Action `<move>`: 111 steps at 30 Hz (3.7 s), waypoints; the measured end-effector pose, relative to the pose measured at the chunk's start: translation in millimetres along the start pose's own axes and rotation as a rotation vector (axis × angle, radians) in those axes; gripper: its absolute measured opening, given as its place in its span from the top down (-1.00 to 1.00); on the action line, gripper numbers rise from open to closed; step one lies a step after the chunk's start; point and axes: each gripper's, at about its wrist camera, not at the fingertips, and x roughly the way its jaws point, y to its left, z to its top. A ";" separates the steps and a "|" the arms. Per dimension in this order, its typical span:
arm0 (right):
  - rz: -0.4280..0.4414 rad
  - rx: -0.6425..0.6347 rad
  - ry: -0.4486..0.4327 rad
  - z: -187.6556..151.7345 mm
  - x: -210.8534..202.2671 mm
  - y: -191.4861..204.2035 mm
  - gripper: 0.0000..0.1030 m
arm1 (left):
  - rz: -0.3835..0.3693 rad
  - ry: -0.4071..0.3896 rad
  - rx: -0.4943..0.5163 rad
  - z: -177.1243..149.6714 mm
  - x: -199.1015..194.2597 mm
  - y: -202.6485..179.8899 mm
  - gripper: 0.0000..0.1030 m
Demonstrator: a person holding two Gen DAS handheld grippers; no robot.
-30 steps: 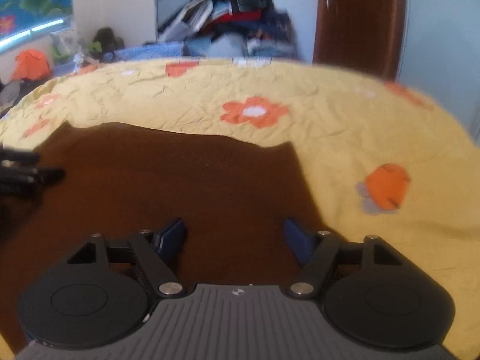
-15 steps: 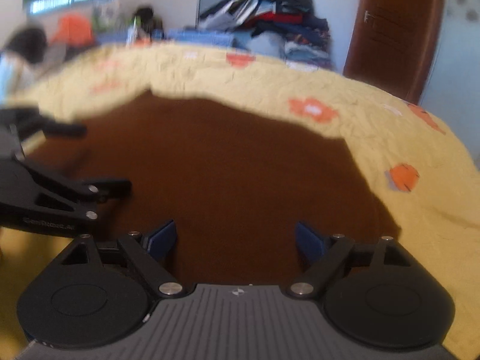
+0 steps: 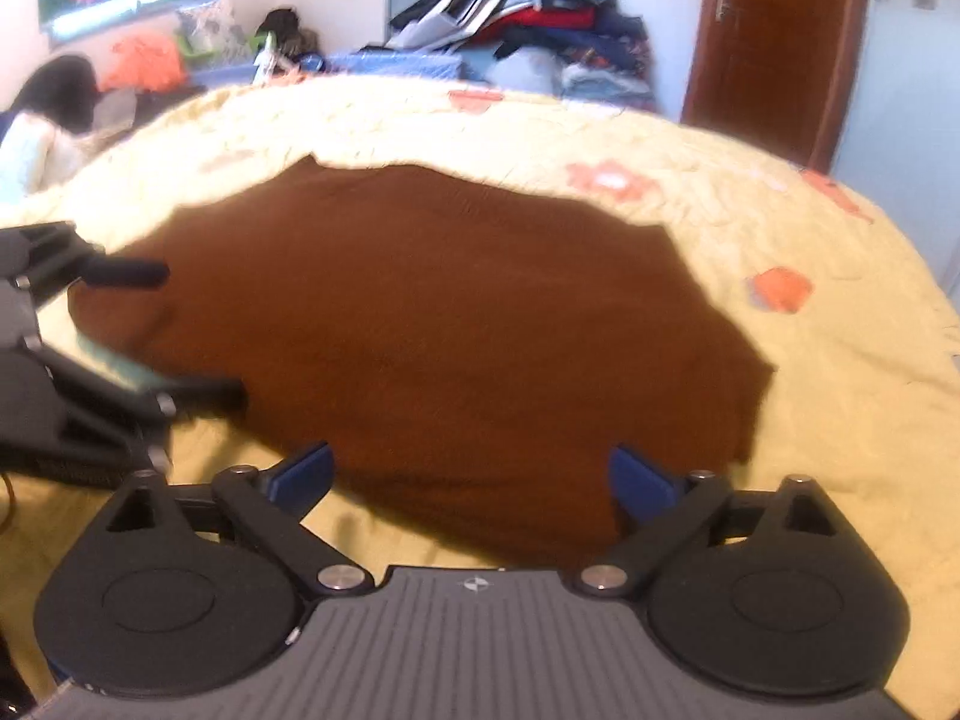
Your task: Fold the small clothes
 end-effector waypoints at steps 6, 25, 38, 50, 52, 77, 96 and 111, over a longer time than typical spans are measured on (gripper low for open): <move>-0.002 0.008 0.057 -12.9 -2.7 -5.7 -0.86 | -0.005 0.020 -0.238 -19.4 -33.9 49.0 -0.77; 0.387 0.795 0.109 -16.8 20.1 -141.3 0.53 | -0.481 0.262 -1.177 -62.0 34.9 183.8 0.80; 0.374 0.714 0.114 -46.7 -11.9 -148.1 0.56 | -0.395 0.292 -1.040 -69.9 2.0 189.5 0.83; 0.092 0.260 -0.109 84.0 11.8 -87.6 -0.45 | 0.001 -0.060 -0.285 73.7 11.9 124.1 -0.14; 0.126 0.247 -0.046 95.2 49.6 -70.1 -0.45 | -0.012 -0.002 -0.205 80.5 50.5 92.9 -0.15; -0.062 0.084 -0.148 23.6 59.9 -35.1 -1.00 | 0.096 -0.042 -0.611 2.1 7.8 108.0 -0.50; -0.028 0.121 -0.177 19.0 53.7 -39.8 -1.00 | -0.117 0.229 -0.961 -24.8 2.0 149.1 0.38; 0.775 0.881 -0.101 44.7 54.3 -168.9 -1.00 | -0.068 -0.012 0.108 103.1 -10.7 -112.6 0.68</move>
